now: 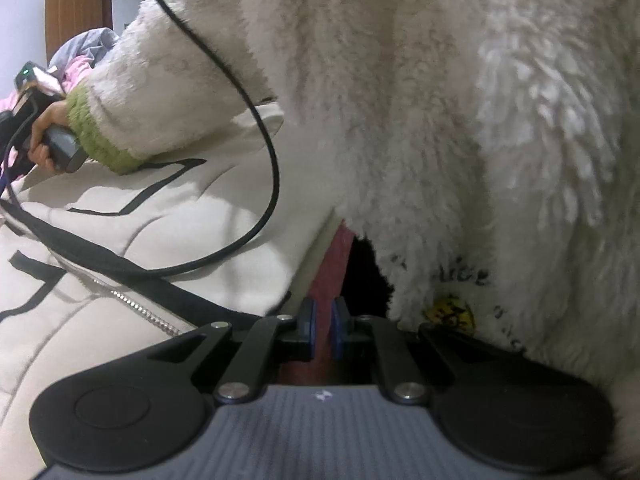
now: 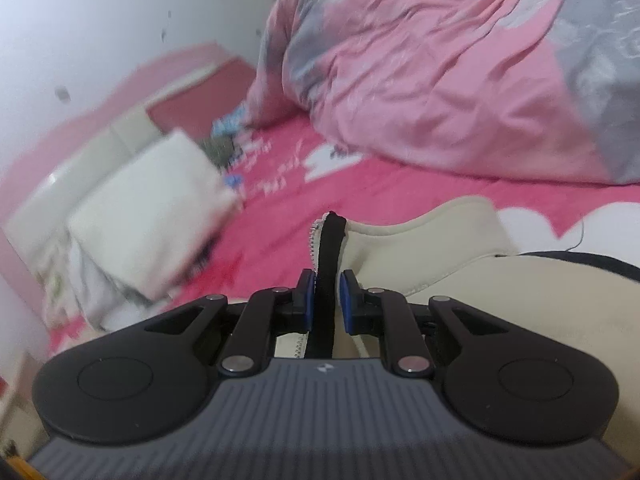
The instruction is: Fold clothes
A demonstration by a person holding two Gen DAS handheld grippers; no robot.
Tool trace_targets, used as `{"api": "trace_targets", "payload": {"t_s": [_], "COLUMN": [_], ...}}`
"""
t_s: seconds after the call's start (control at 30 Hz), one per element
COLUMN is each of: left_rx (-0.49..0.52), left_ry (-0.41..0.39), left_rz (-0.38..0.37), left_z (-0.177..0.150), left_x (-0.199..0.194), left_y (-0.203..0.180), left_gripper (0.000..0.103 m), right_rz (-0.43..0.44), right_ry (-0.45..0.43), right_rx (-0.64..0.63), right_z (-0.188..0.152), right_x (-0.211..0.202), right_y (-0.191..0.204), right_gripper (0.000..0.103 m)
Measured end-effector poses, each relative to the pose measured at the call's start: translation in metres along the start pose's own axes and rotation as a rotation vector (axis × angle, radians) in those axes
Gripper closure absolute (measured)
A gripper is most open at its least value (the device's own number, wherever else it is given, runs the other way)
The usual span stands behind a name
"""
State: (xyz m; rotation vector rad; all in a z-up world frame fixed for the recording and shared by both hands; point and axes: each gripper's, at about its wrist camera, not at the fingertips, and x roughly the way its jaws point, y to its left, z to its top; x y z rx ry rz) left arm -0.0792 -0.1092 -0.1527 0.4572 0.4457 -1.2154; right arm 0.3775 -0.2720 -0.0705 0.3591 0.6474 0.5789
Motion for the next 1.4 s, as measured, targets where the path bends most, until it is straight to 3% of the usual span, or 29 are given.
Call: {"api": "trace_targets", "payload": {"t_s": [0.27, 0.4, 0.47, 0.57, 0.77, 0.87, 0.97, 1.1, 1.27, 1.4], "left_rx": [-0.009, -0.01, -0.013, -0.023, -0.068, -0.162, -0.256, -0.282, -0.297, -0.367], "left_ry": [0.014, 0.031, 0.033, 0.038, 0.077, 0.084, 0.047, 0.01, -0.004, 0.026], "left_rz": [0.012, 0.027, 0.032, 0.048, 0.129, 0.163, 0.191, 0.255, 0.327, 0.332], "left_z": [0.0, 0.003, 0.005, 0.006, -0.002, -0.003, 0.006, 0.026, 0.046, 0.042], "left_x": [-0.003, -0.006, -0.009, -0.017, -0.042, -0.063, -0.083, -0.08, -0.051, -0.026], "left_y": [-0.002, -0.01, -0.015, -0.023, -0.015, 0.004, 0.023, 0.027, 0.028, 0.035], "left_gripper": [0.091, 0.084, 0.082, 0.08, 0.074, 0.073, 0.074, 0.073, 0.073, 0.074], "right_rz": [-0.104, -0.149, -0.173, -0.161, -0.125, -0.163, -0.182, -0.198, -0.117, -0.236], "right_ry": [0.114, 0.126, 0.11, 0.032, -0.146, -0.162, -0.131, -0.015, 0.106, 0.237], "right_rx": [-0.156, -0.142, -0.146, -0.138, -0.105, -0.118, -0.15, -0.291, -0.45, -0.519], "right_z": [-0.023, -0.019, -0.015, -0.005, -0.009, -0.036, -0.071, -0.115, -0.151, -0.179], "right_x": [0.043, 0.032, 0.014, -0.04, -0.194, -0.263, -0.293, -0.27, -0.19, -0.129], "right_y": [0.01, 0.023, 0.03, 0.037, 0.048, 0.058, 0.068, 0.099, 0.138, 0.124], "right_gripper": [0.087, 0.066, 0.063, 0.063, 0.063, 0.063, 0.069, 0.087, 0.092, 0.092]}}
